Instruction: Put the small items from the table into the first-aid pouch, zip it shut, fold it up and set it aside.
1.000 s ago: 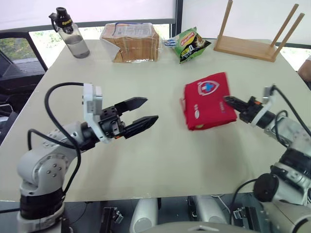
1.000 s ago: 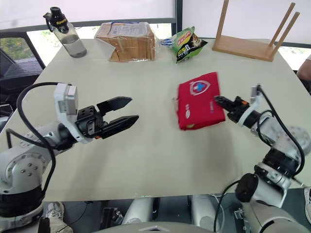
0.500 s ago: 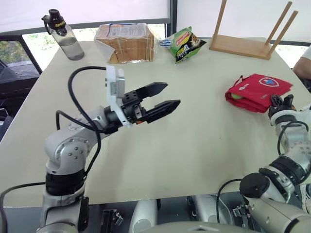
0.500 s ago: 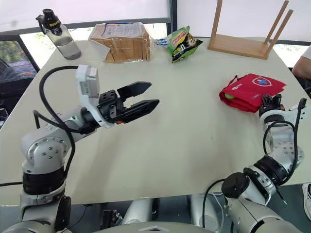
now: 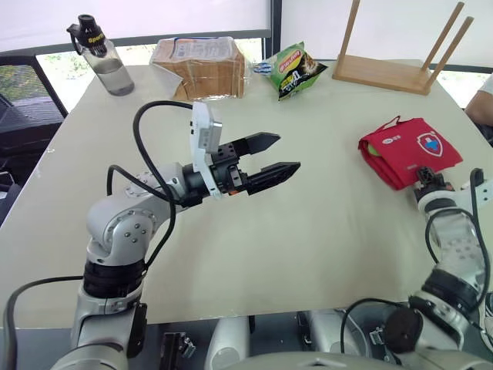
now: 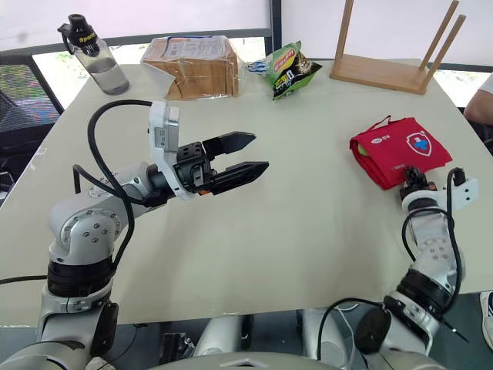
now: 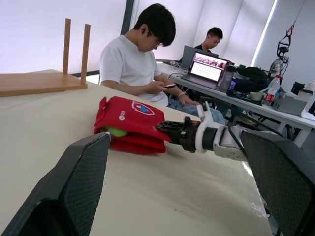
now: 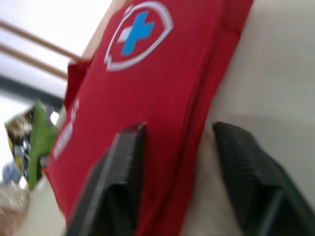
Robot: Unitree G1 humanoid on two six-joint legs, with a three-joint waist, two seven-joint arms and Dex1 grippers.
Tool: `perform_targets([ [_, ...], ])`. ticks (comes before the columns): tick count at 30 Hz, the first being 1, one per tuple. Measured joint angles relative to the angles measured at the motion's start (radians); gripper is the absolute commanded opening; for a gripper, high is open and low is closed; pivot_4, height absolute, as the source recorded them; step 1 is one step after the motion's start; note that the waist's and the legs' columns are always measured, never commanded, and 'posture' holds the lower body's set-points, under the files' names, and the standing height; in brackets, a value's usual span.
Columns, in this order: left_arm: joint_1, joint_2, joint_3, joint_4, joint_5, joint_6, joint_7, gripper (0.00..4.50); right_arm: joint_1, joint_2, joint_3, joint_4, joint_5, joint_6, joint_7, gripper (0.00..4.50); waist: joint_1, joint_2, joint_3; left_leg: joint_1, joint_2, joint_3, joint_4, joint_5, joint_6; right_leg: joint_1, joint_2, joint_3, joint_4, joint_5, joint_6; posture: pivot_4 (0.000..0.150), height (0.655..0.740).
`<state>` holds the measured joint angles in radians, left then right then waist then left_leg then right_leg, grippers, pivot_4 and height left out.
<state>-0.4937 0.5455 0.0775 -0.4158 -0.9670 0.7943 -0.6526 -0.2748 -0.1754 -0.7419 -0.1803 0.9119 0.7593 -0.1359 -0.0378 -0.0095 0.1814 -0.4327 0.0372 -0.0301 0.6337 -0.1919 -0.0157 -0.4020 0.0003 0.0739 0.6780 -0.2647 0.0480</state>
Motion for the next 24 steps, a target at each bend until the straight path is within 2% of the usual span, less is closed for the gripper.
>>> perform_targets([
  [2,0.014,-0.004,0.008,0.018,0.004,0.0,0.012,4.5,0.122,-0.148,0.071,-0.13,-0.018,0.037,0.084,4.41,-0.001,0.0,0.0,0.0,0.0,0.001,0.0,0.0,0.0,0.0,0.0,0.001,-0.001,-0.001,0.002,0.15,0.74],
  [5,0.042,-0.029,0.027,0.046,0.041,-0.013,0.062,4.5,0.265,-0.358,0.19,-0.267,-0.125,0.015,0.245,4.41,-0.01,-0.001,0.0,0.003,0.002,0.002,0.0,0.0,0.0,0.0,0.002,0.002,0.0,-0.003,0.005,0.15,0.74],
  [6,0.065,-0.059,0.034,0.049,0.081,-0.037,0.116,4.5,0.295,-0.403,0.26,-0.283,-0.202,-0.084,0.368,4.41,-0.015,-0.002,-0.001,0.004,0.003,0.002,0.0,0.0,0.0,0.0,0.003,0.003,0.0,-0.002,0.005,0.15,0.74],
  [10,0.14,-0.066,0.038,0.059,0.15,-0.072,0.155,4.5,0.262,-0.508,0.408,-0.289,-0.3,-0.255,0.62,4.41,-0.023,-0.002,-0.001,0.004,0.003,0.002,0.0,0.0,0.0,0.0,0.004,0.003,0.0,-0.002,0.005,0.15,0.74],
  [11,0.185,-0.043,0.051,0.055,0.162,-0.085,0.139,4.5,0.218,-0.549,0.456,-0.283,-0.323,-0.307,0.718,4.41,-0.023,-0.003,0.0,0.003,0.003,0.001,0.0,0.0,0.0,0.0,0.004,0.003,0.0,-0.003,0.004,0.15,0.74],
  [14,0.261,0.019,0.085,0.044,0.171,-0.107,0.072,4.5,0.187,-0.581,0.519,-0.265,-0.345,-0.368,0.85,4.41,-0.013,-0.004,0.0,0.001,0.002,0.001,0.0,0.0,0.0,0.0,0.003,0.002,-0.001,-0.002,0.004,0.15,0.74],
  [18,0.409,0.126,0.171,0.024,0.17,-0.118,-0.027,4.5,0.274,-0.64,0.523,-0.22,-0.354,-0.416,1.004,4.41,0.012,-0.004,0.0,0.0,0.0,0.001,0.0,-0.001,0.0,0.0,-0.001,0.001,-0.004,-0.003,0.004,0.15,0.74],
  [21,0.529,0.175,0.246,0.011,0.169,-0.126,-0.097,4.5,0.411,-0.667,0.437,-0.21,-0.356,-0.437,1.082,4.41,0.025,-0.004,0.0,0.0,0.001,0.002,0.0,-0.001,0.001,0.001,-0.002,0.001,-0.006,-0.005,0.002,0.15,0.74],
  [24,0.594,0.207,0.298,0.009,0.164,-0.127,-0.155,4.5,0.475,-0.667,0.353,-0.218,-0.35,-0.437,1.098,4.41,0.024,-0.005,0.0,0.002,0.002,0.003,0.001,-0.001,0.001,0.001,-0.002,0.001,-0.005,-0.005,0.001,0.15,0.74],
])
